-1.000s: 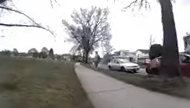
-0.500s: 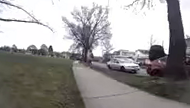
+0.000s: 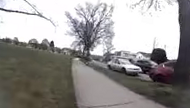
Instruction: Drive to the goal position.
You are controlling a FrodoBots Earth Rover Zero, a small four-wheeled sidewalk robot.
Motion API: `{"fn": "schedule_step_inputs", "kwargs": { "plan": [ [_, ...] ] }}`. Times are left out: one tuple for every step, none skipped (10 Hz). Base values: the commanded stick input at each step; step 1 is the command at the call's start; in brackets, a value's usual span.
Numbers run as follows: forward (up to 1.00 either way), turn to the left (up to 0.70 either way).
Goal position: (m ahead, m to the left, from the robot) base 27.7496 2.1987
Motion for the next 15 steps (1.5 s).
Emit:
{"fn": "schedule_step_inputs", "kwargs": {
  "plan": [
    [0.7,0.0],
    [0.7,0.0],
    [0.7,0.0],
    [0.7,0.0],
    [0.7,0.0],
    [0.7,0.0],
    [0.7,0.0],
    [0.7,0.31],
    [0.7,0.26],
    [0.7,0.17],
    [0.7,0.08],
    [0.7,0.0],
    [0.7,0.0],
    [0.7,0.0],
    [0.7,0.0]
  ]
}}
